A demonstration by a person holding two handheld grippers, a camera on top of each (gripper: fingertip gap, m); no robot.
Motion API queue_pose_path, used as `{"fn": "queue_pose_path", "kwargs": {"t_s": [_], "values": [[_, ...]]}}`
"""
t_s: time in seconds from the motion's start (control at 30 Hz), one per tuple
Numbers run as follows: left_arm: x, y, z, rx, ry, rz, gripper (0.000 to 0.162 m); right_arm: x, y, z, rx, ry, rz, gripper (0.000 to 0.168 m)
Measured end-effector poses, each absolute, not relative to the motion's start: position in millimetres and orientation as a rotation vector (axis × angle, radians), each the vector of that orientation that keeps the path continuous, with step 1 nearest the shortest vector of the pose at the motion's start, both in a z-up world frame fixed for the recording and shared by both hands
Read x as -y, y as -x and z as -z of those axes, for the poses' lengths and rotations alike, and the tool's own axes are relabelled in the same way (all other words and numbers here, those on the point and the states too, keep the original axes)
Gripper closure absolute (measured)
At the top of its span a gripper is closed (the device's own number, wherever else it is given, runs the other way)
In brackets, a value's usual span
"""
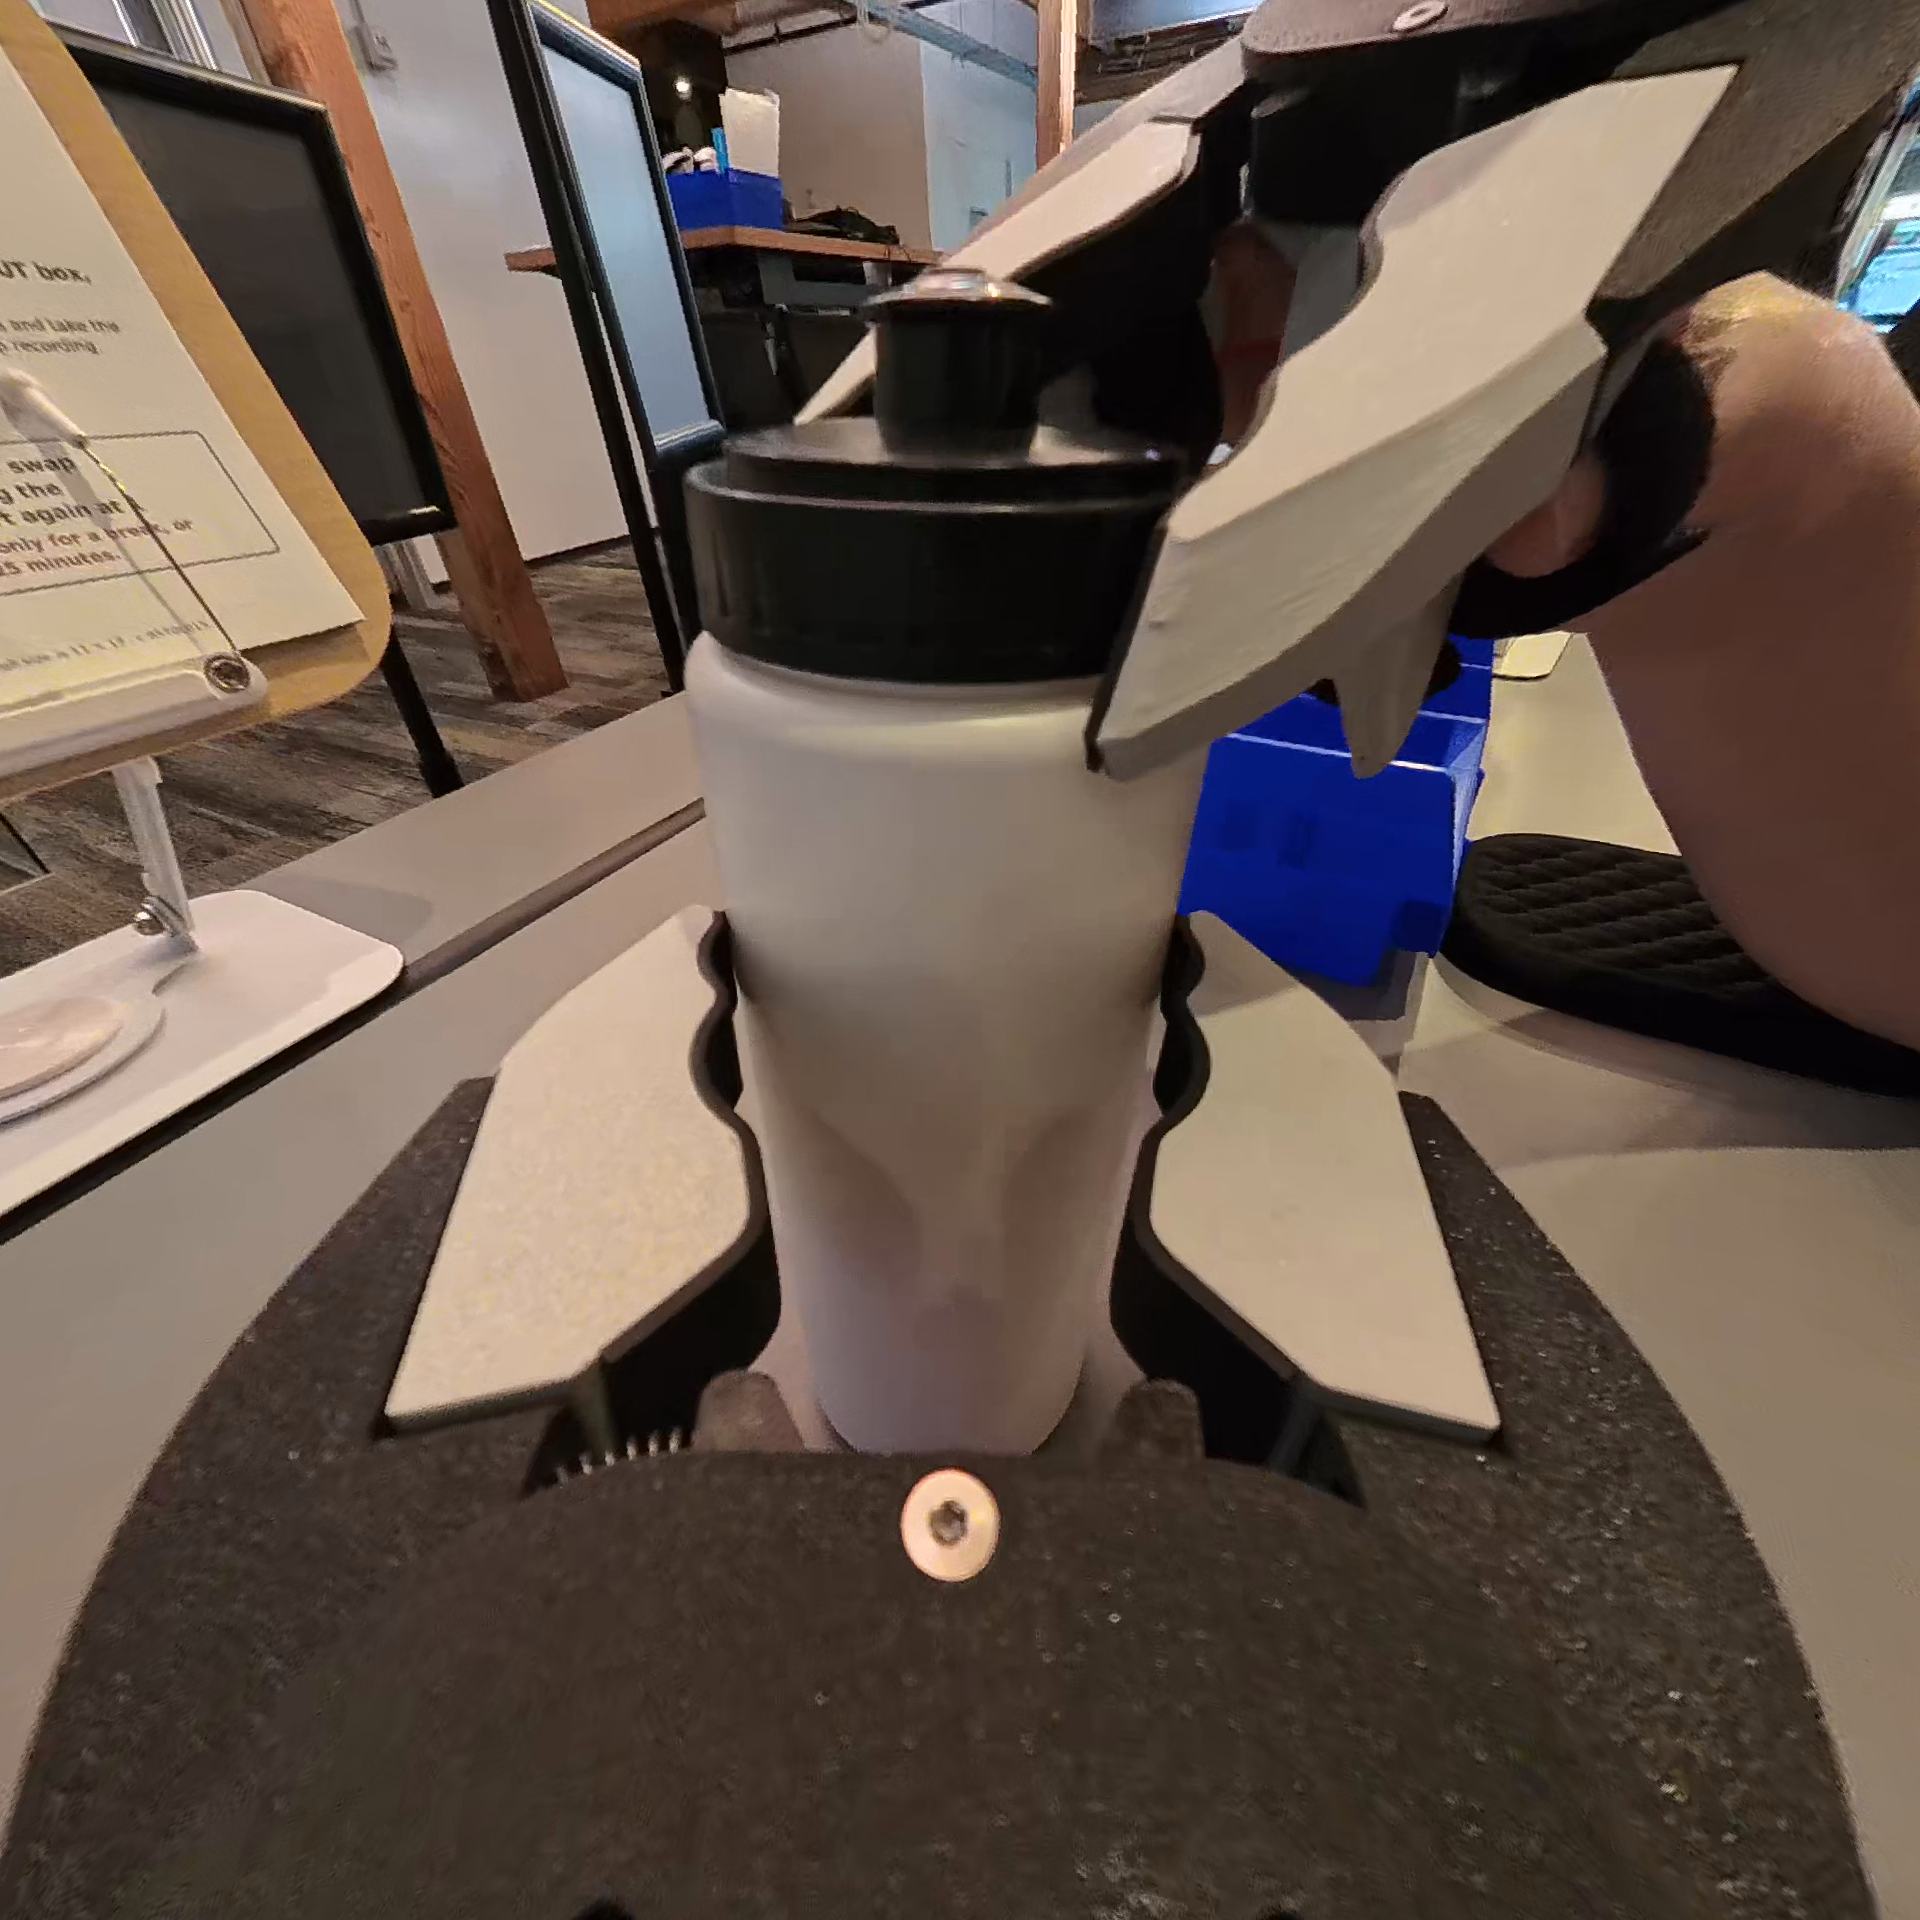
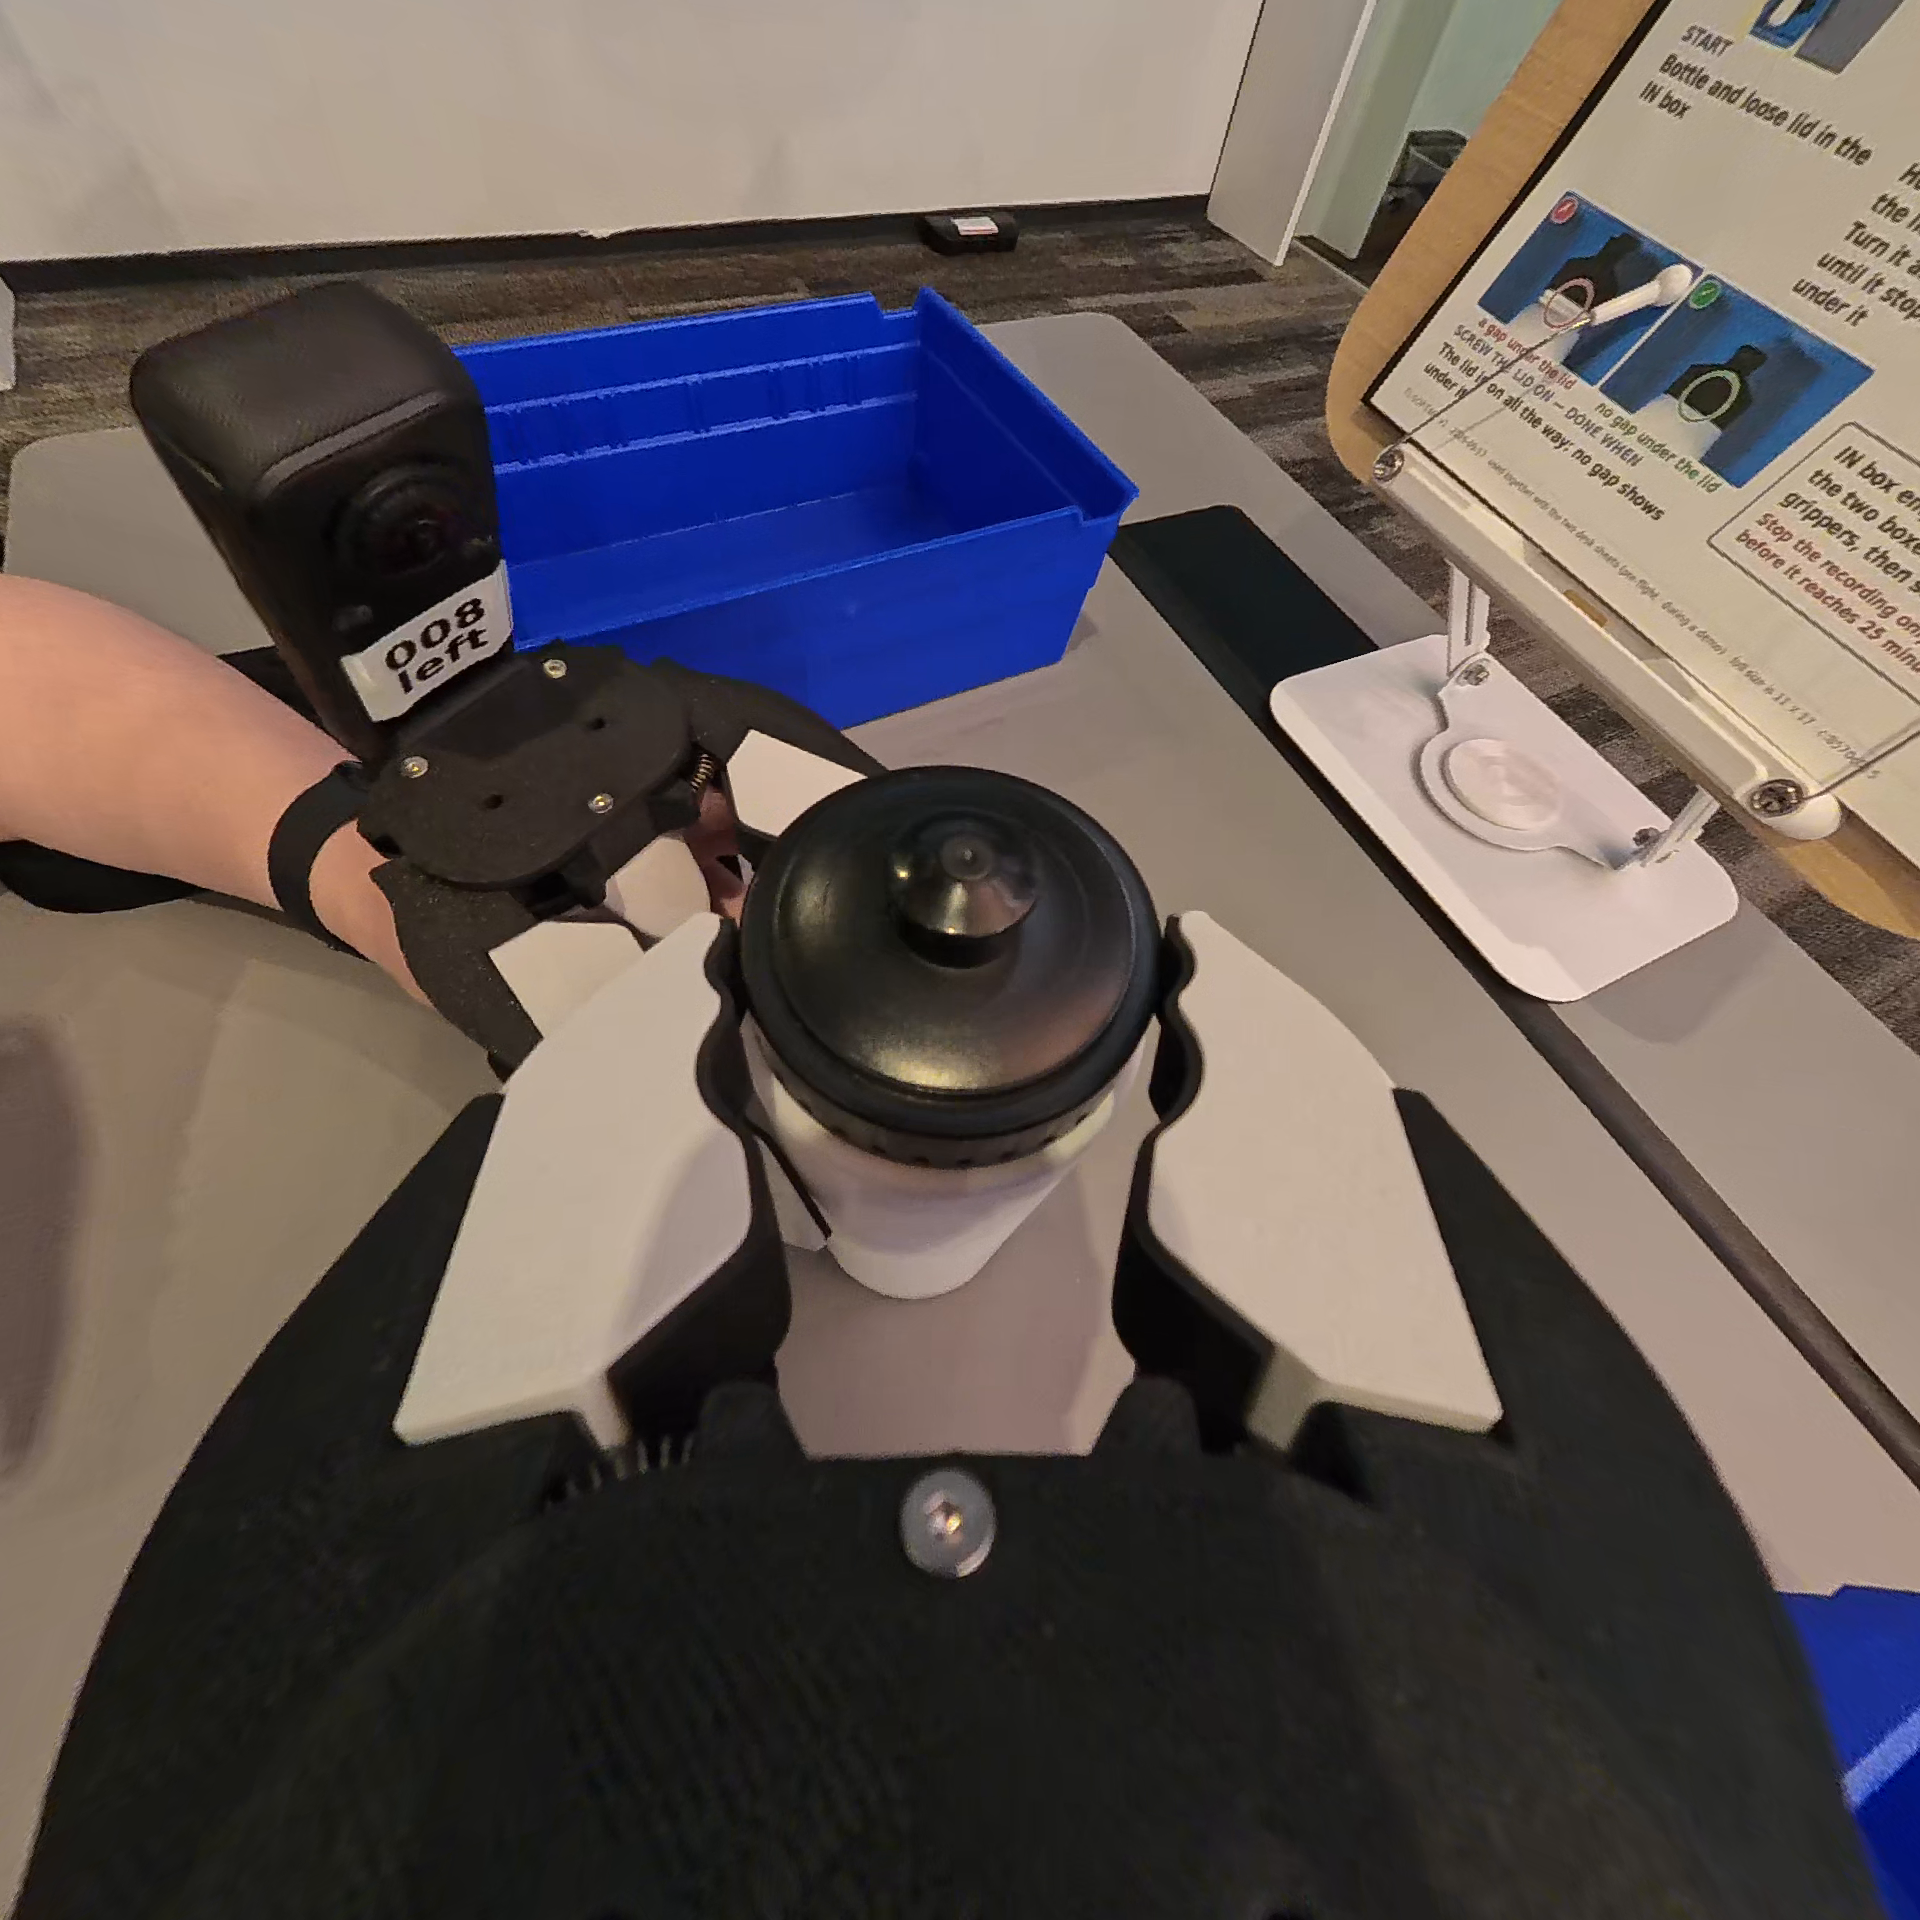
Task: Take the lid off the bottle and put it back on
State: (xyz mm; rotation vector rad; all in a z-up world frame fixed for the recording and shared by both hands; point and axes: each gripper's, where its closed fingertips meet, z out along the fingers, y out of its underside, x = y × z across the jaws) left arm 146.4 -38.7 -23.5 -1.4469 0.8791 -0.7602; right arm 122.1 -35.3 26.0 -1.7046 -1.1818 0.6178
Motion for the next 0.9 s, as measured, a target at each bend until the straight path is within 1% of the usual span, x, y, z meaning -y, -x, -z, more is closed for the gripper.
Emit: {"fn": "queue_pose_path", "kwargs": {"t_s": [0.2, 0.37, 0.43, 0.9], "values": [[39, -148, 25, -0.888, 1.482, 0.791, 0.084, 34, -124, -25, 1.167, 1.722, -0.593, 0.091], [37, -148, 25, -0.881, 1.503, 0.793, 0.084, 30, -128, -36, 1.067, 1.731, -0.489, 0.091], [37, -148, 25, -0.882, 1.507, 0.790, 0.084, 32, -128, -33, 1.051, 1.769, -0.496, 0.095], [35, -147, 26, -0.903, 1.530, 0.786, 0.084, 32, -129, -33, 1.112, 1.733, -0.565, 0.096]]}}
